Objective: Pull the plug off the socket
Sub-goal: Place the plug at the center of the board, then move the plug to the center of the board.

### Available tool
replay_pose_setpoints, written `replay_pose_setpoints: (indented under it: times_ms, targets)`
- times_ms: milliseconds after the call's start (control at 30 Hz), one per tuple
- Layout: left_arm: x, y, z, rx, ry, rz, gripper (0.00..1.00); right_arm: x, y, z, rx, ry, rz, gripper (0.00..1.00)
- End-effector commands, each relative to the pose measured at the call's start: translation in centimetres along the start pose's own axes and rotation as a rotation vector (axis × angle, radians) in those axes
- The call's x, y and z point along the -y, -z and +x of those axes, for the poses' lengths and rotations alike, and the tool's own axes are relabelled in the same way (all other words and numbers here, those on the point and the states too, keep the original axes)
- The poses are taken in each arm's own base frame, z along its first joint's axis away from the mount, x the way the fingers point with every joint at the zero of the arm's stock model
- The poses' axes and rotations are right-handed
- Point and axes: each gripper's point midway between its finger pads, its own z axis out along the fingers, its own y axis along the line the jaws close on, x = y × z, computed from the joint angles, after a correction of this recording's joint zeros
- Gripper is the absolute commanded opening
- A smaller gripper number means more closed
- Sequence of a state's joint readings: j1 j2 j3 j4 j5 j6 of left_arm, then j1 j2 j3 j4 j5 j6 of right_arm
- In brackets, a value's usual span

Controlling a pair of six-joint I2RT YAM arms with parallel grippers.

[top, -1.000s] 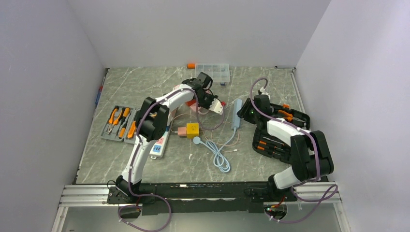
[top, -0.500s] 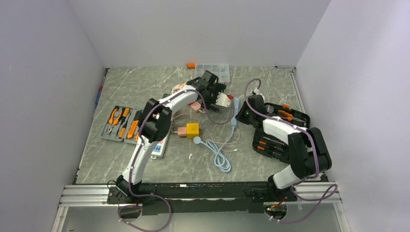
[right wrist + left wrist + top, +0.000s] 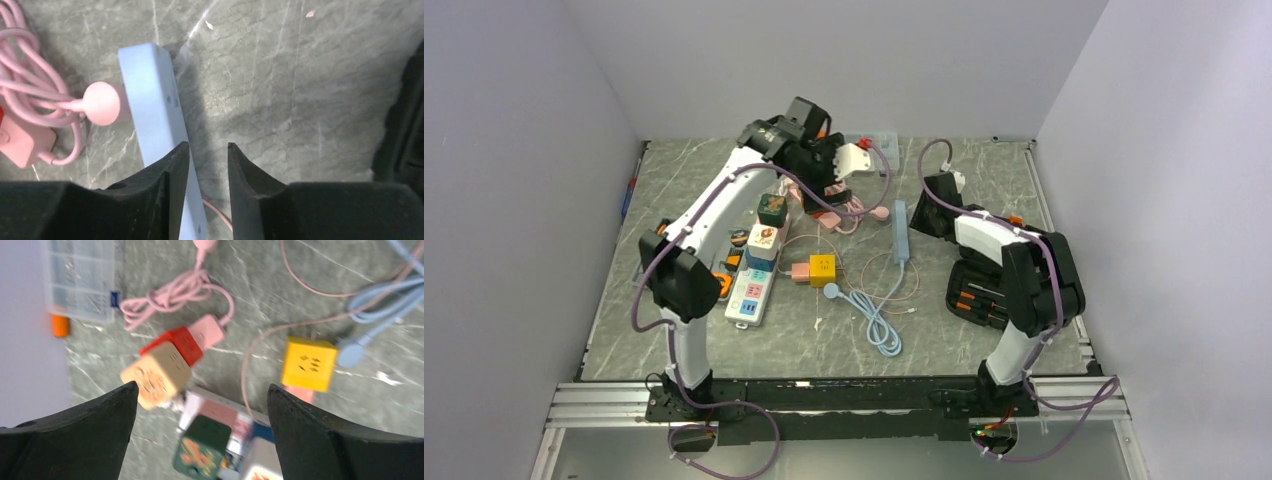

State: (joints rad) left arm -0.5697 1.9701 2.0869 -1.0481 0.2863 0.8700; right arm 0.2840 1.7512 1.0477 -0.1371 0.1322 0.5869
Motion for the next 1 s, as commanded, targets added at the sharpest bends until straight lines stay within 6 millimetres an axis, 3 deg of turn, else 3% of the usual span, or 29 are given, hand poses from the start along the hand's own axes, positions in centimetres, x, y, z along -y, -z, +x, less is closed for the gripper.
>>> replay_pose_setpoints:
  times_ms: [0,67,167,233,400,600,700,800,967]
  targets:
    - [5.0,3.4,3.4,-0.063,0.298,0.192,1.0,-2.3,5.1,-3.2,0.132,0.057,-0.027,0.44]
    - [6.0,4.7,4.0,-0.046,0.353,0.22,0.99,-3.3,7.6,-2.6,0.162,0.126,-0.02,0.53]
    - [6.4,6.2,4.6,0.023,0.411,0.191,0.99,-5.8,11.6,-0.8,0.207,0.218,-0.082,0.59]
    - [6.7,7.3,4.8,0.066,0.423,0.158,0.99,-8.1,13.3,1.9,0.193,0.292,-0.171,0.6]
    - [8.5,9.1,5.6,0.091,0.433,0.106,0.99,-12.1,14.7,9.6,0.075,0.507,-0.288,0.6]
    - [11.2,10.7,6.9,0.08,0.481,0.113,0.99,-17.4,15.2,14.9,0.018,0.681,-0.464,0.59]
    - [12.0,11.6,7.5,0.07,0.509,0.106,0.99,-17.7,13.6,16.8,-0.031,0.751,-0.426,0.58]
    - [12.4,12.2,8.4,0.049,0.516,0.073,0.99,-17.4,13.7,18.5,-0.063,0.772,-0.456,0.54]
    - [12.6,12.7,8.8,0.058,0.521,0.024,0.99,-13.8,13.2,21.3,-0.139,0.752,-0.435,0.39]
